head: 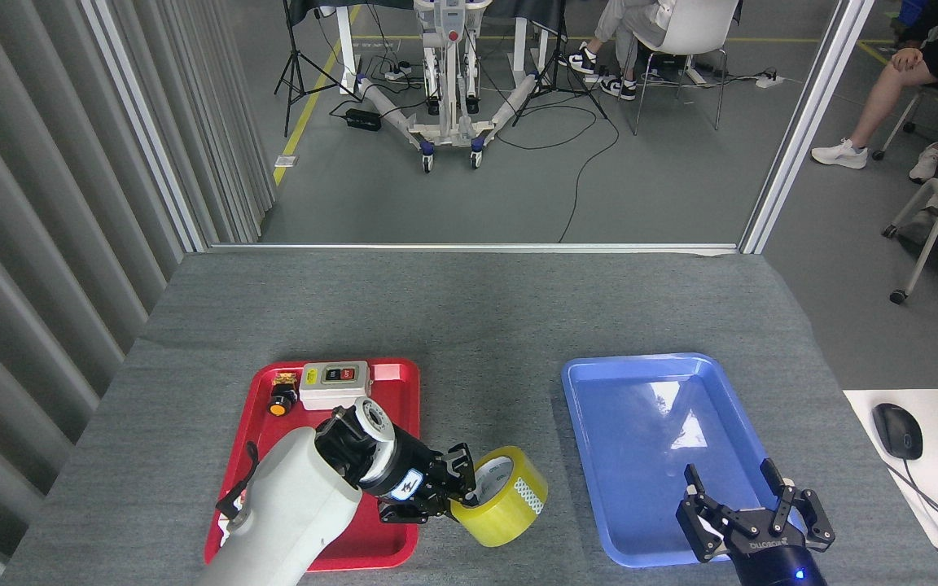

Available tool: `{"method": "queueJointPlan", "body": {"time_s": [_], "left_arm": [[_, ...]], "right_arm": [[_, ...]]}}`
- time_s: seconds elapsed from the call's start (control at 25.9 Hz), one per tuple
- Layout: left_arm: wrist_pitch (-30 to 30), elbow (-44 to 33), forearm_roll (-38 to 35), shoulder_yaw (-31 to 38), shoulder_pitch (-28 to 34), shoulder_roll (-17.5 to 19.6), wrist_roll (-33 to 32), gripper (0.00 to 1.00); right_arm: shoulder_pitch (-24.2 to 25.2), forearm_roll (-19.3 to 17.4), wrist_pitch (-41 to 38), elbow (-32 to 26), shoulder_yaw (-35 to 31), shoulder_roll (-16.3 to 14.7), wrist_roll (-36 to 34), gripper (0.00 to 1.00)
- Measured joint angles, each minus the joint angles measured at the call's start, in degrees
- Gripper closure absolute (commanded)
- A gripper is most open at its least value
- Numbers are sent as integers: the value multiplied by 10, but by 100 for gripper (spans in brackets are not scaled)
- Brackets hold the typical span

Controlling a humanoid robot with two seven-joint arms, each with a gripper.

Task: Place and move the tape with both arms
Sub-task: 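Lift the tape roll with the left gripper and carry it toward the blue tray, then bring the right gripper up to the tape roll held by the left gripper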

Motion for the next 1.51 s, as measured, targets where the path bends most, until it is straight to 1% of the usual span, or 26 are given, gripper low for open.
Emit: {"method": "queueJointPlan", "body": {"time_s": [0.12, 0.19, 0.39, 0.5, 0.62, 0.74, 0.85, 0.97, 1.08, 1.24, 1.35, 1.51], "left_arm": [[22, 21, 57, 11, -15, -2, -4, 100], [36, 29, 90, 15, -20, 4, -5, 100], [62, 42, 193, 17, -24, 25, -11, 100], [75, 57, 247, 17, -36, 35, -23, 100], [98, 70, 272, 17, -48, 35, -42, 100], [115, 84, 281, 17, -56, 28, -61, 100], [127, 96, 285, 16, -60, 15, -82, 100], [138, 108, 286, 15, -62, 2, -102, 100], [145, 122, 286, 9, -62, -5, -117, 100], [148, 131, 286, 0, -62, -9, -124, 100], [149, 140, 286, -2, -62, -9, -127, 100], [149, 145, 285, -3, -62, -9, -127, 100]], "right_arm": [[2, 3, 0, 0, 3, -6, -35, 0], [5, 10, 0, 0, 7, -20, -68, 0], [8, 35, 0, 1, 31, -79, -141, 1], [11, 47, 0, 2, 68, -130, -186, 2], [11, 58, 3, 4, 121, -174, -217, 2], [-1, 66, 6, 5, 172, -214, -229, 3], [-27, 72, 7, 7, 222, -238, -232, 5], [-53, 76, 8, 8, 264, -246, -234, 5], [-75, 77, 7, 8, 295, -245, -234, 4], [-93, 73, 1, 11, 318, -227, -236, 4], [-101, 72, -6, 18, 325, -210, -234, 4], [-105, 68, -24, 25, 328, -196, -228, 6]]}}
